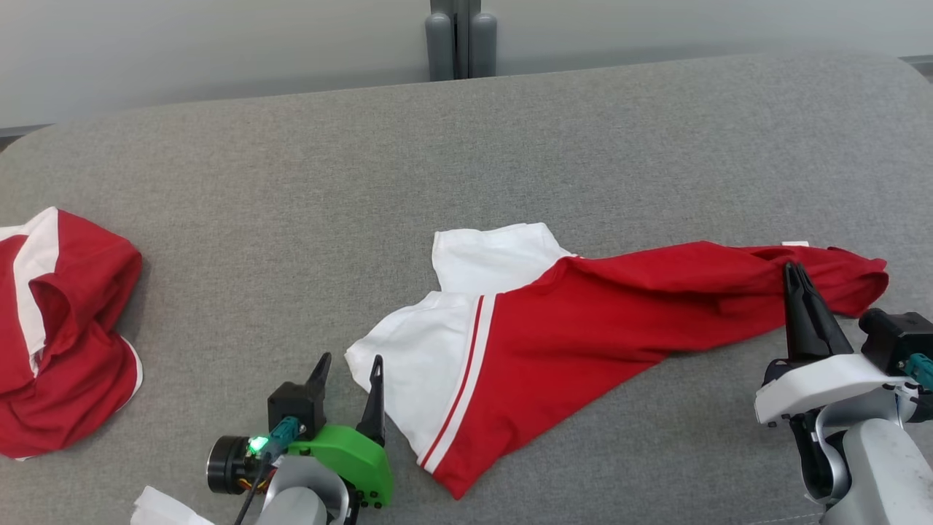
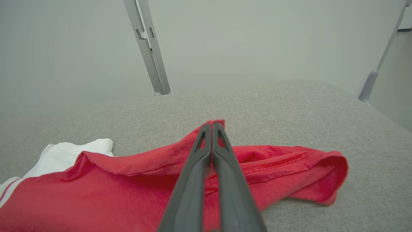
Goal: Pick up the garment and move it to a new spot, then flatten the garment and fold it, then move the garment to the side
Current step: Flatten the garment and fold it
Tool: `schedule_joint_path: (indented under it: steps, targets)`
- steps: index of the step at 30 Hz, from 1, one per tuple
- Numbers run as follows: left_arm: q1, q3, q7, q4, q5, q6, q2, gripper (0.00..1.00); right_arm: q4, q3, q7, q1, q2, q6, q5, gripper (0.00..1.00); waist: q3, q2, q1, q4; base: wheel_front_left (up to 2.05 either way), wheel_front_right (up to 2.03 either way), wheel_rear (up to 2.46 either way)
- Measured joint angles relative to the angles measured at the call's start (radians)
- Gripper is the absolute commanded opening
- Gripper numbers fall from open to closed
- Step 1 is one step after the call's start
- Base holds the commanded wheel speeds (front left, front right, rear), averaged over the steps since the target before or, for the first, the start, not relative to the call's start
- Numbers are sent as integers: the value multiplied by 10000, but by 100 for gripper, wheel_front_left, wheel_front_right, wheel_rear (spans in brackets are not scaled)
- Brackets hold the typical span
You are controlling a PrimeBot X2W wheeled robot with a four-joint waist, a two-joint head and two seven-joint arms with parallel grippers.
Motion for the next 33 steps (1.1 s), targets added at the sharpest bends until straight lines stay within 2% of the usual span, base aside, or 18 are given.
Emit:
schedule_joint_path:
  steps: [18,19,20,27,33]
  targets:
    - [-860,146,-4,1511,44,-42,0,100,-522,284,173,-213,107,0,-157,0,401,0,0,-345,0,0,0]
    - [-882,150,-4,1523,42,-104,0,29,-537,284,173,-217,107,0,-161,0,422,0,0,-355,0,0,0]
    - [-911,157,-4,1515,42,-165,0,0,-554,282,173,-228,107,0,-171,0,447,0,0,-363,0,0,0]
    - [-915,309,0,1064,182,-286,-2,0,-593,286,184,-293,63,0,-244,0,417,0,0,-311,0,0,0]
    - [-850,905,6,-798,491,-447,102,0,-920,589,67,-745,-311,0,-357,0,214,0,0,-218,0,0,0]
